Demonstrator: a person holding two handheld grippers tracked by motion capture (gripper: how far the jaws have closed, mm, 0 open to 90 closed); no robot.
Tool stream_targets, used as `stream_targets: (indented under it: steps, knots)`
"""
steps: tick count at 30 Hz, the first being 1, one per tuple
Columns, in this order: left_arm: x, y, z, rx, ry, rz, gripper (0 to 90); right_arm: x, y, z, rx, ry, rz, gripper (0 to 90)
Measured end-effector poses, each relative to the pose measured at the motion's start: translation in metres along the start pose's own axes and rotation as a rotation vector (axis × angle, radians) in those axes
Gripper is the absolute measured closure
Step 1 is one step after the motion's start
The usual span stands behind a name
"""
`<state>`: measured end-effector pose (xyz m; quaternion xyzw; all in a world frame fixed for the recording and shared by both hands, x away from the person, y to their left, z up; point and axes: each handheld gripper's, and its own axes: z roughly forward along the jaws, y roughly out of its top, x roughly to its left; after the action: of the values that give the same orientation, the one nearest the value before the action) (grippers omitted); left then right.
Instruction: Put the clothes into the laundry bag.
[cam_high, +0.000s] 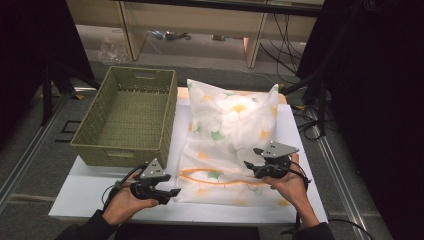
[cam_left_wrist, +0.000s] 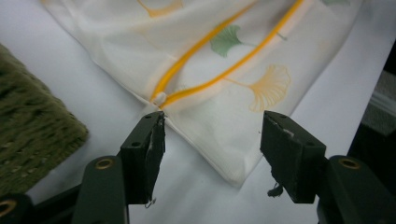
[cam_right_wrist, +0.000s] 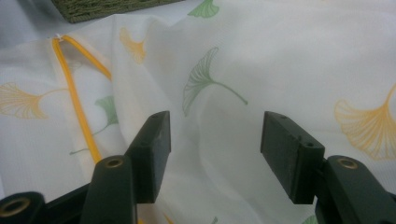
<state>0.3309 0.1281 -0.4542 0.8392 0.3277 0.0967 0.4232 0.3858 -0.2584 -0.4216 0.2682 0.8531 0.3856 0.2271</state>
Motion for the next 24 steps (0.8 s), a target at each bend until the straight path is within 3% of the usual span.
stream_targets:
  steps: [4,8,9,10,12,13,16,20,21,23,24]
  knots:
    - [-0.002,0.000,-0.006,-0.049,-0.001,-0.035,38.6,0.000,-0.006,-0.004,-0.001,0.018,0.030,41.0]
    - [0.000,-0.002,-0.010,-0.027,-0.002,-0.018,36.8,0.002,-0.010,-0.009,-0.023,0.023,0.058,40.5]
    - [-0.002,-0.002,-0.010,-0.044,0.008,-0.037,35.8,0.002,-0.011,-0.011,-0.035,0.041,0.075,40.5]
    - [-0.001,-0.002,-0.010,-0.049,0.012,-0.031,35.6,0.004,-0.012,-0.013,-0.045,0.035,0.105,40.3]
    - [-0.001,-0.003,-0.012,-0.054,0.017,-0.038,34.7,0.004,-0.013,-0.016,-0.065,0.048,0.092,38.3]
    - [0.001,-0.003,-0.013,-0.045,0.017,-0.022,34.0,0.006,-0.013,-0.017,-0.065,0.055,0.111,37.7]
    - [0.000,-0.005,-0.012,-0.067,0.024,-0.036,32.1,0.009,-0.017,-0.020,-0.079,0.054,0.125,35.7]
    - [0.002,-0.008,-0.014,-0.043,0.033,-0.023,31.8,0.010,-0.023,-0.023,-0.097,0.053,0.127,34.8]
    - [0.002,-0.009,-0.014,-0.057,0.043,-0.027,31.1,0.012,-0.025,-0.026,-0.081,0.046,0.153,34.7]
    - [0.002,-0.010,-0.014,-0.061,0.047,-0.037,29.4,0.011,-0.028,-0.026,-0.086,0.046,0.135,33.9]
    - [0.004,-0.010,-0.015,-0.051,0.042,-0.025,29.2,0.012,-0.029,-0.027,-0.081,0.052,0.149,33.6]
